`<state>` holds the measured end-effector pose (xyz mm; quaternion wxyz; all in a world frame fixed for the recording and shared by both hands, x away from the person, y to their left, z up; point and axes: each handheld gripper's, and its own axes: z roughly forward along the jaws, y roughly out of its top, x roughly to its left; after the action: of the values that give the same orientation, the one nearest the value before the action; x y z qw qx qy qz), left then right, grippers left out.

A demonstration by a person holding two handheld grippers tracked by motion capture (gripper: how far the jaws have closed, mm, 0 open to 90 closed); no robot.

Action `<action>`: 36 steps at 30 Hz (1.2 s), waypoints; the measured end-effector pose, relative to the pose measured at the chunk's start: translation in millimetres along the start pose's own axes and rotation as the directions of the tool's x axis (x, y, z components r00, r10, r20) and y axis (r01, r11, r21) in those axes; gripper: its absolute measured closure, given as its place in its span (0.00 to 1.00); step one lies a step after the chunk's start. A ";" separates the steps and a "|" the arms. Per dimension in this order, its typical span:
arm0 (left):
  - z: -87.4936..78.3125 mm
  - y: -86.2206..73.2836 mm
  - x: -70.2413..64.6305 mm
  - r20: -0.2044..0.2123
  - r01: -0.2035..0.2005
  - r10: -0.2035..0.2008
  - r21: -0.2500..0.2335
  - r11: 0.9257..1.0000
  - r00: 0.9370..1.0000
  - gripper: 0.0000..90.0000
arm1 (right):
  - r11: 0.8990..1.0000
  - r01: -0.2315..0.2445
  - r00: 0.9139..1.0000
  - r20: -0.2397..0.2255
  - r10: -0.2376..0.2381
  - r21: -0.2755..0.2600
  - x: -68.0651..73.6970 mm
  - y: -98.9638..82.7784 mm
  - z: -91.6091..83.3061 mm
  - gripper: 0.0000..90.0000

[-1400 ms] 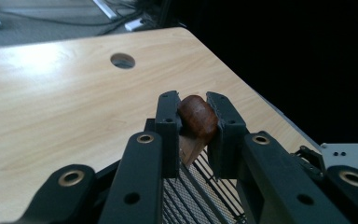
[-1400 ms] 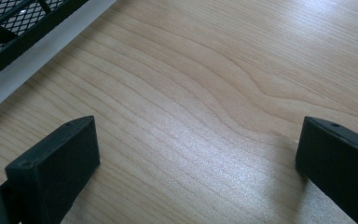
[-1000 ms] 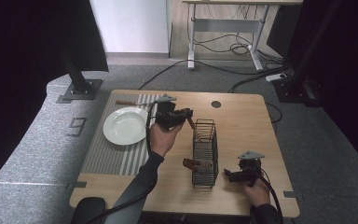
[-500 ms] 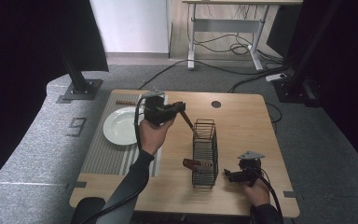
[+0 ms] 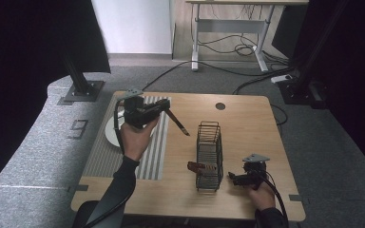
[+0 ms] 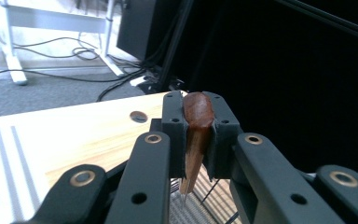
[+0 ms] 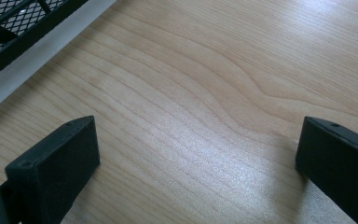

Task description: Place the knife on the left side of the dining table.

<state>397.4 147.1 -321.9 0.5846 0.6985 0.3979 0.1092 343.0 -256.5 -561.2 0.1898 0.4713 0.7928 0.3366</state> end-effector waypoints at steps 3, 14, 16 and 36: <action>-10.0 -6.1 7.1 -0.023 0.023 -0.024 -0.009 1.000 0.999 0.89 | 1.000 0.000 1.000 0.000 0.000 0.000 0.0 0.0 0.0 0.00; -42.0 -41.8 28.5 -0.118 0.084 -0.086 -0.019 0.996 0.989 0.89 | 1.000 0.000 1.000 0.000 0.000 -0.002 0.0 -0.1 0.1 0.00; -46.5 -48.1 32.1 -0.141 0.090 -0.092 -0.018 0.996 0.986 0.89 | 1.000 0.000 1.000 0.000 0.000 -0.002 0.0 0.0 0.1 0.00; -67.8 -108.5 64.4 -0.231 0.223 -0.225 -0.031 0.974 0.947 0.89 | 1.000 0.000 1.000 0.001 0.000 -0.003 0.0 -0.1 0.3 0.00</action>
<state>351.4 240.6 -420.3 0.5440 0.6298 0.5403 0.1244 343.0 -256.4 -561.5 0.1908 0.4711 0.7923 0.3377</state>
